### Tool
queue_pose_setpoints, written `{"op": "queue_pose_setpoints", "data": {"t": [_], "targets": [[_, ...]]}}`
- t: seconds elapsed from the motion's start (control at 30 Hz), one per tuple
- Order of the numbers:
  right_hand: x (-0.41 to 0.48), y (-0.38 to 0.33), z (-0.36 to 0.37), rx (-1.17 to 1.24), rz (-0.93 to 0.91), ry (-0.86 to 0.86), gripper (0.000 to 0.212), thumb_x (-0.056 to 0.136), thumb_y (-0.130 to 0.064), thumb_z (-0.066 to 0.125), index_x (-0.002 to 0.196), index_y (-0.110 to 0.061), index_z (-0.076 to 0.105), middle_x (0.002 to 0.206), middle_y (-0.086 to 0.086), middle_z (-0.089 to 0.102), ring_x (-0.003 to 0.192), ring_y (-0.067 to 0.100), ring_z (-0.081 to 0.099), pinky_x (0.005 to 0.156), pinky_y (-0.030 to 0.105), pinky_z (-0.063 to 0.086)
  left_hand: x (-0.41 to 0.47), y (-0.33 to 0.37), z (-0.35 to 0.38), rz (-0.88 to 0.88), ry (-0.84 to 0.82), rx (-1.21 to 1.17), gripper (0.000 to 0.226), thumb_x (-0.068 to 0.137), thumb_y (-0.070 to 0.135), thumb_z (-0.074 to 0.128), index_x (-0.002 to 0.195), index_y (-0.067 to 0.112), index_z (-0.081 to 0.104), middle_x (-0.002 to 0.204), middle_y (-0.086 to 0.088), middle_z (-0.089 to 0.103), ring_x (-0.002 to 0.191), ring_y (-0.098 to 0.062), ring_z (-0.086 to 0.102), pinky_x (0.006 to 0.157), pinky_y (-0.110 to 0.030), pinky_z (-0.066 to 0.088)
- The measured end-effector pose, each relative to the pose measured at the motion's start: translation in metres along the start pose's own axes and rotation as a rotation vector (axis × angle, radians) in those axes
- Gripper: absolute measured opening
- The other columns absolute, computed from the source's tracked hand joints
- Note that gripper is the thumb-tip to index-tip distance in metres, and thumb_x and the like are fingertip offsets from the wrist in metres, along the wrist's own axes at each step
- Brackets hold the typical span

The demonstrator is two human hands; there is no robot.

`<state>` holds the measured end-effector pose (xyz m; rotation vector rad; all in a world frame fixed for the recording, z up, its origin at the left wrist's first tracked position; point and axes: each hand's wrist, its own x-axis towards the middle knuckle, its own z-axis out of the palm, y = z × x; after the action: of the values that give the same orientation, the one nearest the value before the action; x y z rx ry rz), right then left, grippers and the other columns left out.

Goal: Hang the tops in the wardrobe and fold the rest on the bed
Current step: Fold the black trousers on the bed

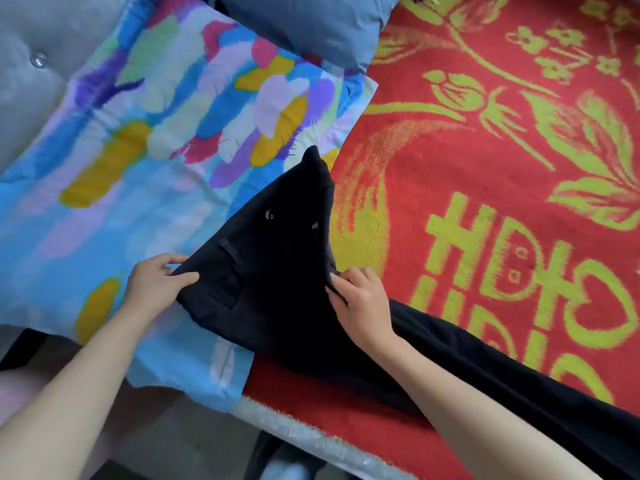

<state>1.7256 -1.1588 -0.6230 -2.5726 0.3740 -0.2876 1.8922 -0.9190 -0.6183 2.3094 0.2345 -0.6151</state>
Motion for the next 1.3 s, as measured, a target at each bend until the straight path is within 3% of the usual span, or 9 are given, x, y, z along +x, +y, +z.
{"op": "queue_pose_setpoints", "data": {"t": [0.1, 0.2, 0.3, 0.4, 0.53, 0.77, 0.93, 1.07, 1.3], "targets": [[-0.035, -0.014, 0.029, -0.024, -0.163, -0.067, 0.030, 0.074, -0.017, 0.057, 0.104, -0.022, 0.060, 0.105, 0.017, 0.066, 0.091, 0.032, 0.060, 0.075, 0.033, 0.048, 0.002, -0.010, -0.007, -0.047, 0.009, -0.128, 0.027, 0.075, -0.005, 0.071, 0.099, 0.007, 0.064, 0.066, -0.007, 0.058, 0.048, -0.008, 0.054, 0.057, -0.024, 0.042], [-0.064, -0.031, 0.057, -0.102, -0.242, -0.440, 0.041, 0.073, -0.022, 0.061, 0.113, -0.031, 0.065, 0.125, 0.020, 0.058, 0.102, 0.037, 0.062, 0.077, 0.035, 0.051, -0.003, -0.014, -0.004, -0.057, -0.020, -0.187, 0.028, 0.079, -0.007, 0.066, 0.100, 0.009, 0.060, 0.073, -0.011, 0.059, 0.046, -0.003, 0.055, 0.050, -0.017, 0.045], [-0.084, -0.042, 0.073, -0.180, -0.195, -0.787, 0.064, 0.083, -0.018, 0.060, 0.142, -0.029, 0.037, 0.148, 0.018, 0.033, 0.124, 0.041, 0.044, 0.091, 0.042, 0.043, -0.009, -0.014, 0.003, -0.055, -0.003, -0.271, 0.030, 0.086, -0.010, 0.051, 0.111, 0.006, 0.056, 0.083, -0.009, 0.058, 0.062, -0.005, 0.057, 0.055, -0.010, 0.044], [-0.088, -0.045, 0.078, -0.153, -0.096, -0.751, 0.072, 0.063, -0.029, 0.071, 0.132, -0.025, 0.052, 0.125, 0.009, 0.061, 0.099, 0.028, 0.065, 0.070, 0.029, 0.052, -0.009, -0.007, 0.005, -0.008, 0.039, -0.329, 0.026, 0.098, 0.016, 0.045, 0.117, 0.005, 0.058, 0.091, -0.003, 0.057, 0.089, -0.018, 0.054, 0.069, -0.013, 0.044], [-0.080, -0.042, 0.068, -0.097, -0.021, -0.747, 0.067, 0.085, -0.012, 0.051, 0.147, -0.016, 0.026, 0.146, 0.019, 0.035, 0.126, 0.036, 0.041, 0.094, 0.044, 0.039, -0.004, 0.007, 0.011, 0.243, -0.009, 0.213, 0.063, 0.071, 0.062, 0.058, 0.080, 0.000, 0.063, 0.086, -0.011, 0.060, 0.096, -0.030, 0.050, 0.082, -0.034, 0.035], [-0.077, -0.020, 0.035, -0.071, 0.002, -0.409, 0.045, 0.074, -0.022, 0.045, 0.118, -0.014, 0.048, 0.107, 0.013, 0.065, 0.102, 0.028, 0.056, 0.076, 0.031, 0.050, -0.030, 0.014, -0.017, 0.251, 0.132, -0.019, 0.039, 0.079, 0.014, 0.071, 0.063, -0.004, 0.040, 0.059, -0.014, 0.039, 0.061, -0.024, 0.036, 0.053, -0.031, 0.025], [-0.084, 0.021, 0.020, -0.329, 0.137, -0.565, 0.051, 0.080, -0.045, 0.039, 0.119, -0.021, 0.061, 0.117, 0.014, 0.064, 0.107, 0.030, 0.061, 0.082, 0.035, 0.051, -0.023, -0.017, -0.012, 0.085, -0.085, 0.192, 0.029, 0.082, 0.004, 0.066, 0.109, 0.002, 0.057, 0.107, -0.021, 0.064, 0.094, -0.032, 0.059, 0.074, -0.035, 0.041], [-0.085, 0.045, 0.012, -0.348, 0.146, -0.552, 0.049, 0.080, -0.041, 0.039, 0.110, -0.016, 0.069, 0.111, 0.014, 0.067, 0.100, 0.030, 0.066, 0.076, 0.037, 0.053, -0.009, 0.020, 0.000, 0.095, -0.094, 0.143, 0.060, 0.073, 0.039, 0.069, 0.125, 0.013, 0.054, 0.106, -0.008, 0.057, 0.102, -0.027, 0.055, 0.092, -0.040, 0.041], [-0.051, 0.064, -0.003, -0.151, 0.590, -0.422, 0.052, 0.098, -0.041, 0.038, 0.143, -0.015, 0.034, 0.145, 0.004, 0.039, 0.135, 0.023, 0.032, 0.106, 0.042, 0.027, 0.025, 0.047, 0.027, -0.011, -0.119, 0.018, 0.034, 0.081, 0.035, 0.069, 0.089, 0.002, 0.063, 0.087, -0.014, 0.064, 0.083, -0.032, 0.061, 0.075, -0.040, 0.048]]}}
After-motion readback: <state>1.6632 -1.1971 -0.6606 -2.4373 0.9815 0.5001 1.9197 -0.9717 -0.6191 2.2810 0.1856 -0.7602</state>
